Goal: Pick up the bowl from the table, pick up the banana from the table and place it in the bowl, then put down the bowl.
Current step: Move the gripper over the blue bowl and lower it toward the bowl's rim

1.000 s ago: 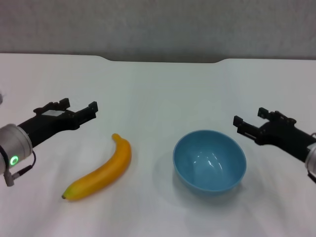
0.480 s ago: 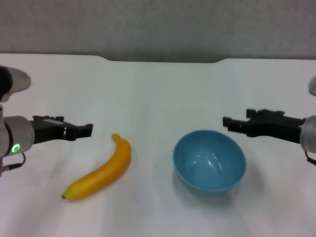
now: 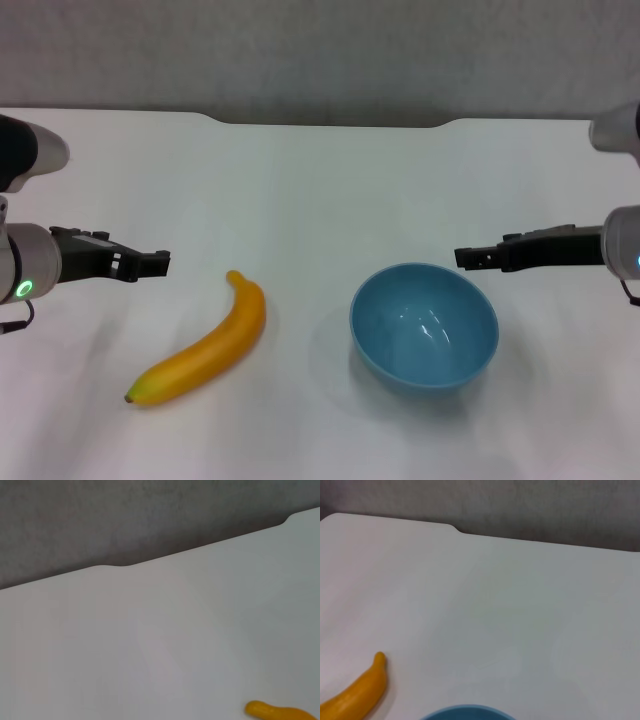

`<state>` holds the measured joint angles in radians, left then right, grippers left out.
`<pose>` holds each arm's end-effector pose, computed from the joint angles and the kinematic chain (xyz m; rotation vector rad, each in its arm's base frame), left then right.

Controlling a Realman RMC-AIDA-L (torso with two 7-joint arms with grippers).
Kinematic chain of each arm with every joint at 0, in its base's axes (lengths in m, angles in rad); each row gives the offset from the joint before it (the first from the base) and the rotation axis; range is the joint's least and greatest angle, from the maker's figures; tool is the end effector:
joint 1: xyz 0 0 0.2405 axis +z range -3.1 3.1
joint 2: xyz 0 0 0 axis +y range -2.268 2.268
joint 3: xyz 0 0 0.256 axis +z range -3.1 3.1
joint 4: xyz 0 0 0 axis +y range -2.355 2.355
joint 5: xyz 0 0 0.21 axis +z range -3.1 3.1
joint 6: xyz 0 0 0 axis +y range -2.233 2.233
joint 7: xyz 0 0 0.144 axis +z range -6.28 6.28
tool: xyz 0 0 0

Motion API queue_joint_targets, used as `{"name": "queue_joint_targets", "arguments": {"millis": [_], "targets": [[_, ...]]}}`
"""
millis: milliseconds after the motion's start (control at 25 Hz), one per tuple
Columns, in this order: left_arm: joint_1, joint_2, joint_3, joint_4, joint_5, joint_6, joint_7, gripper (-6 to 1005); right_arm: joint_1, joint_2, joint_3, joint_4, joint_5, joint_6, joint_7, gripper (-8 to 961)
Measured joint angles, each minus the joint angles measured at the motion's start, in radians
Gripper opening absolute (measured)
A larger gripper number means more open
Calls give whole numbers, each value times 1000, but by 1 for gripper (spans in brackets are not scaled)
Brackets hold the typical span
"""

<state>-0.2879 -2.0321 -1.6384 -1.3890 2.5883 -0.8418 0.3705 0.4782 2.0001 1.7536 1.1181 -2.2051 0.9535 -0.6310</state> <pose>-0.2470 0.3730 0.0287 -2.0577 -0.9747 0.0025 0.2285 0.3963 0.0085 -2.2962 1.0939 0.1511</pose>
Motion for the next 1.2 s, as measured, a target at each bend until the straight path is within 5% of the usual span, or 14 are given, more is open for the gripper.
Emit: {"name": "queue_joint_targets", "arguments": {"millis": [560, 1200], "targets": [[-1, 0, 0, 8, 4, 16, -4, 856, 211, 0, 53, -230, -200, 134, 106, 851], [-11, -2, 5, 44, 2, 43, -5, 852, 288, 6, 29, -431, -206, 11, 99, 850]]}}
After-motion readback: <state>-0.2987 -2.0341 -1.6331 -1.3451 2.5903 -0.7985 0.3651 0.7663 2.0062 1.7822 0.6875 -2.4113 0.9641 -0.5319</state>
